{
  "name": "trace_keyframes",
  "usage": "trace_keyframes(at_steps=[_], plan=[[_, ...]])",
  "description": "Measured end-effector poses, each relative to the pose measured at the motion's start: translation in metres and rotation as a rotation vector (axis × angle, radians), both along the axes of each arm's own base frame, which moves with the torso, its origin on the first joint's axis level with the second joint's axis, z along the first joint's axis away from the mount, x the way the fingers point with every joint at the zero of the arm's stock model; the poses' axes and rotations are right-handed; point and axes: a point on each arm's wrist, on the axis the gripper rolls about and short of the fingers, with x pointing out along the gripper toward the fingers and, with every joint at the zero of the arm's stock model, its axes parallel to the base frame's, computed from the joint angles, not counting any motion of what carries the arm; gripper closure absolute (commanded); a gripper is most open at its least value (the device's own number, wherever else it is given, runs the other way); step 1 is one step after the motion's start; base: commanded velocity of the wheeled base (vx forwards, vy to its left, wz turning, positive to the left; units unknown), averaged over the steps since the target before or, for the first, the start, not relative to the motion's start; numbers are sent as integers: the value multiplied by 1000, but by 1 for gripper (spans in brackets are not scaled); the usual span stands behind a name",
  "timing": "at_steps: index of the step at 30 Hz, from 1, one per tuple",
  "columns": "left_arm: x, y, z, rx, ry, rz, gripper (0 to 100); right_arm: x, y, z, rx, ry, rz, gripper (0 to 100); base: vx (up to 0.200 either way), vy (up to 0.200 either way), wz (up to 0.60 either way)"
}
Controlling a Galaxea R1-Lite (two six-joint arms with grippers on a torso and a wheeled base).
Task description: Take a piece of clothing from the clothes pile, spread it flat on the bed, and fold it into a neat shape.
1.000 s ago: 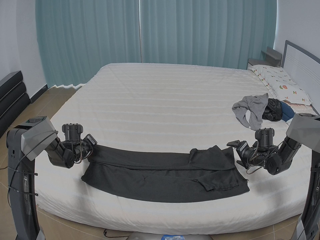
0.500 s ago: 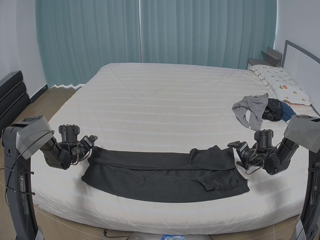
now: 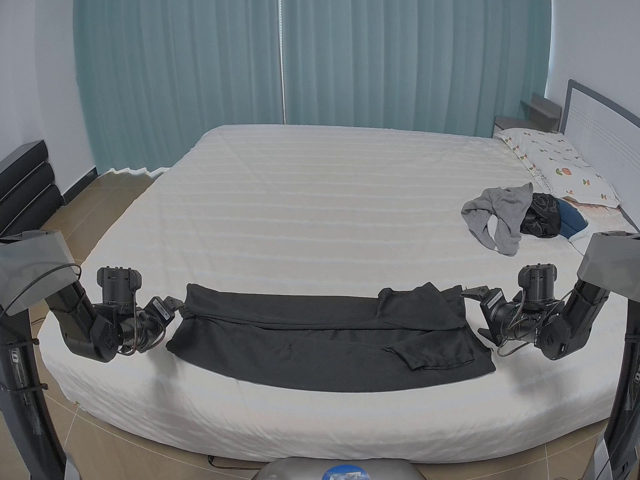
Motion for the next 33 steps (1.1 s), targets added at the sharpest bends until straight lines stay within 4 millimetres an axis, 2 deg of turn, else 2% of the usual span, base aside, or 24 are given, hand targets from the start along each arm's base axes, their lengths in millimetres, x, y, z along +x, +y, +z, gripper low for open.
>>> trace_keyframes(at_steps=[4, 9, 10, 17, 26, 33], plan=[[-12, -6, -5, -24, 26, -38, 0, -4, 2, -1, 0, 8, 7, 0, 0, 0, 0], [-7, -13, -7, -21, -5, -57, 0, -5, 4, 0, -1, 9, 13, 0, 0, 0, 0], [-5, -14, -8, -18, -14, -60, 100, -5, 4, 0, -1, 9, 13, 0, 0, 0, 0], [-1, -18, -20, -9, -14, -69, 100, -6, 6, 1, -1, -6, 18, 0, 0, 0, 0], [-23, -11, -23, 19, 45, -35, 100, -8, 6, 0, -5, -4, 18, 0, 0, 0, 0], [-29, -5, -18, 31, 48, -24, 100, -11, 5, 2, -12, -5, 20, 0, 0, 0, 0]])
